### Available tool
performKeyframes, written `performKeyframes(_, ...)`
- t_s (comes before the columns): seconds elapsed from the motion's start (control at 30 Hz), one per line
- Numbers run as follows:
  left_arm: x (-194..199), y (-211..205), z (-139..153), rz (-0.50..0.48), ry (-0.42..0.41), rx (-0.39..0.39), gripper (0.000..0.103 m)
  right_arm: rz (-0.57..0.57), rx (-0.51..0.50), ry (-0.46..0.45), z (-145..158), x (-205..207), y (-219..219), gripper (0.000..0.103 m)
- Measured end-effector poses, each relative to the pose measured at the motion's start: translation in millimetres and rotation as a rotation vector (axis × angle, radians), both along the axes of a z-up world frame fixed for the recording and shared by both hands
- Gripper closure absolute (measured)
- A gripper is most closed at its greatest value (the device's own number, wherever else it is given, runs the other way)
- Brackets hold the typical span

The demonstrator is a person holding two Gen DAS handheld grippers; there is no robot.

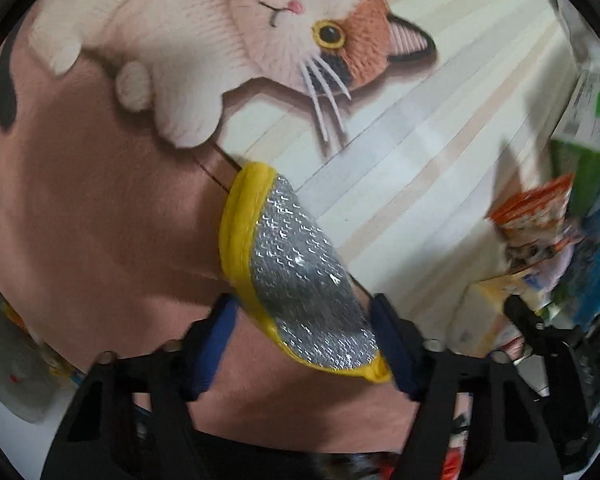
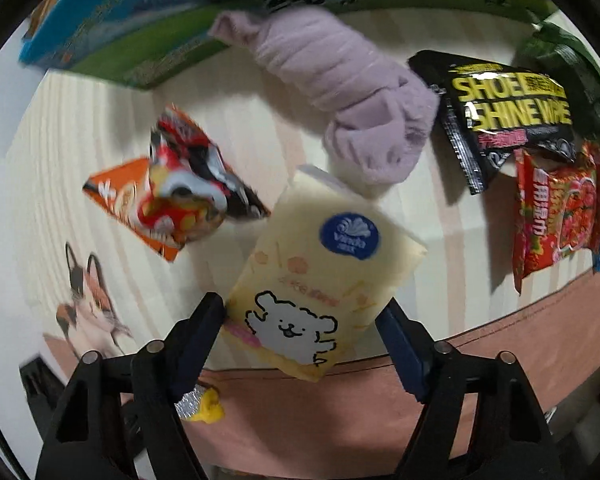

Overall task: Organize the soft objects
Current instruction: 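Grasp the yellow sponge with the left tool while the right tool grasps the Vinda tissue pack, then carry sponge and tissue pack into the box and open both tools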

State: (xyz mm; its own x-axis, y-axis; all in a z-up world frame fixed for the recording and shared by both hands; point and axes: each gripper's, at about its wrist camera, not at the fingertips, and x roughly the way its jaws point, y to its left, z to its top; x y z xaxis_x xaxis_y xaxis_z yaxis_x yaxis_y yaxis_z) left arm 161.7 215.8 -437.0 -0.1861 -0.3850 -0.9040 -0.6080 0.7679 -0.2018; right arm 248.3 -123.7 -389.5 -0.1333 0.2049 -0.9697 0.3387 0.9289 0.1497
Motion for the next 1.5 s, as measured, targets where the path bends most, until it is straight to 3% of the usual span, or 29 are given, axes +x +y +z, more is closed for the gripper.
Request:
performKeyframes(0.1, 4, -11, 2, -0.16, -0.012, 0.077, 0.048, 0.131, -0.013, 0.024, -2, -7, 11, 0.034)
performKeyframes(0.23, 11, -43, 3, -0.506, -0.045, 0.225, 0.047, 0.337, -0.035, 0.082, -5, -31, 16, 0.035)
performKeyframes(0.33, 16, -60, 4, -0.63, -0.077, 0.286, 0.047, 0.448, -0.093, 0.08, -4, -49, 16, 0.035)
performKeyframes(0.57, 24, -69, 2, -0.597, -0.132, 0.265, 0.054, 0.303, -0.066, 0.022, -5, -49, 11, 0.029)
performKeyframes(0.67, 20, -77, 4, -0.594, -0.162, 0.27, 0.059, 0.297, -0.088, 0.043, -19, -50, 19, 0.037)
performKeyframes(0.77, 10, -91, 6, -0.598, -0.179, 0.259, 0.061, 0.293, -0.093, 0.007, -18, -61, 29, 0.038)
performKeyframes(0.87, 2, -104, 30, -0.595, -0.236, 0.229, 0.061, 0.27, -0.054, -0.024, 1, -78, 23, 0.038)
performKeyframes(1.03, 13, -135, 103, -0.573, -0.377, 0.083, 0.061, 0.224, 0.054, -0.131, 68, -91, 10, 0.038)
performKeyframes(1.13, 43, -172, 159, -0.593, -0.461, -0.016, 0.061, 0.206, 0.096, -0.217, 118, -80, -9, 0.038)
performKeyframes(1.2, 84, -195, 188, -0.61, -0.489, -0.059, 0.061, 0.205, 0.111, -0.27, 155, -56, -40, 0.038)
performKeyframes(1.3, 147, -225, 214, -0.639, -0.534, -0.06, 0.061, 0.214, 0.088, -0.342, 195, -6, -76, 0.038)
performKeyframes(1.43, 225, -262, 209, -0.656, -0.541, -0.048, 0.061, 0.216, 0.009, -0.37, 192, 71, -100, 0.038)
performKeyframes(1.5, 265, -278, 194, -0.649, -0.511, -0.057, 0.061, 0.21, 0.003, -0.351, 168, 104, -111, 0.038)
